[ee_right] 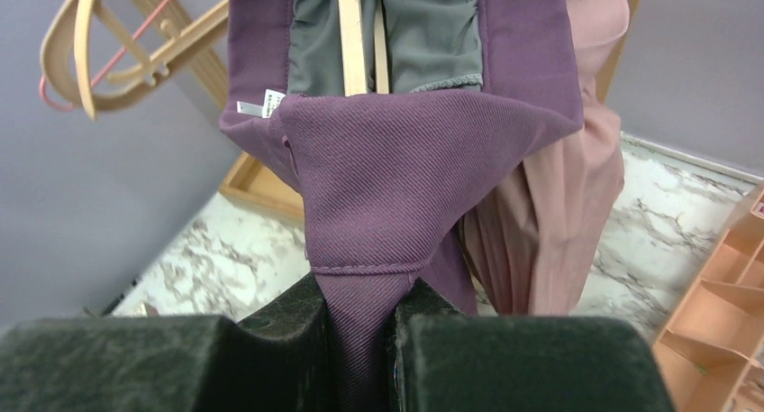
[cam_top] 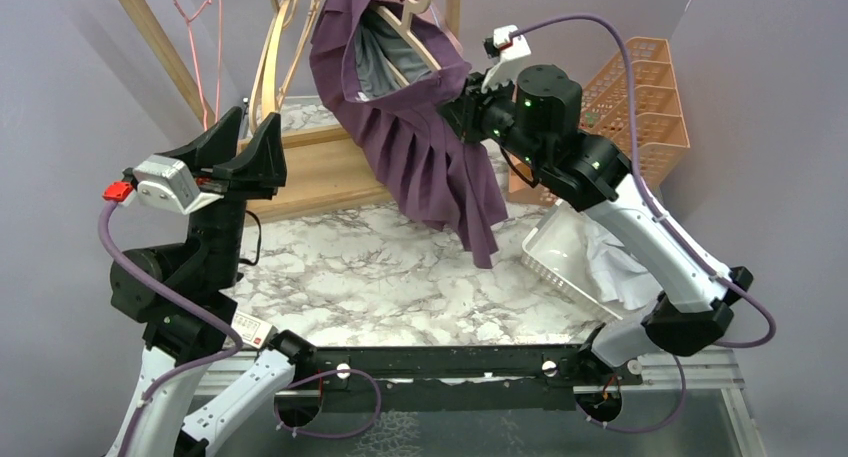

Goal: Place the skirt on the hanger

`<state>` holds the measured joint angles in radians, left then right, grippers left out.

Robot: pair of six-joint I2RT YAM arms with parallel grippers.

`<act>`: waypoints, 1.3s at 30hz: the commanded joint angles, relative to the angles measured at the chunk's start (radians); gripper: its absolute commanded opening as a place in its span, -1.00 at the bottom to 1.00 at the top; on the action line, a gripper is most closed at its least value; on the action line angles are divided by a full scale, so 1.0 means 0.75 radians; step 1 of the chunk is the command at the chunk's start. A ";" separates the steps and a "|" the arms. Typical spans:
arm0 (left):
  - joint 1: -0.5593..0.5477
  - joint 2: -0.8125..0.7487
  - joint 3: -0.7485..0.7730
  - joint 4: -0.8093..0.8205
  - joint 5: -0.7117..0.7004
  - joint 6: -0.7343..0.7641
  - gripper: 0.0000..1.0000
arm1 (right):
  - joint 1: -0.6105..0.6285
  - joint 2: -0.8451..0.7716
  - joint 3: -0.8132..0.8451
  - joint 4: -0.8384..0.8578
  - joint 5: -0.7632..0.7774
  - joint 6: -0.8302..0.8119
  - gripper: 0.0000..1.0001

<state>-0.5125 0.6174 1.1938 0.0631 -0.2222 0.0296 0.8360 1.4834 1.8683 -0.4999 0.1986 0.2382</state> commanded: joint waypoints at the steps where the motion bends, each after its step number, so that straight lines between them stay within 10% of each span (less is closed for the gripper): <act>1: 0.001 -0.054 -0.082 -0.104 -0.069 -0.074 0.11 | 0.000 0.118 0.233 0.169 0.119 0.137 -0.98; 33: 0.002 -0.118 -0.253 -0.283 -0.094 -0.254 0.11 | 0.002 0.708 0.793 0.163 0.336 0.113 -0.98; 39: 0.001 -0.106 -0.270 -0.306 -0.090 -0.270 0.13 | 0.002 0.643 0.706 0.184 0.276 0.086 -0.18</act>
<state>-0.5125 0.5301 1.0054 -0.1543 -0.2779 -0.1543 0.8360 2.0171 2.4039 -0.5041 0.4084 0.3279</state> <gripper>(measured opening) 0.556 0.293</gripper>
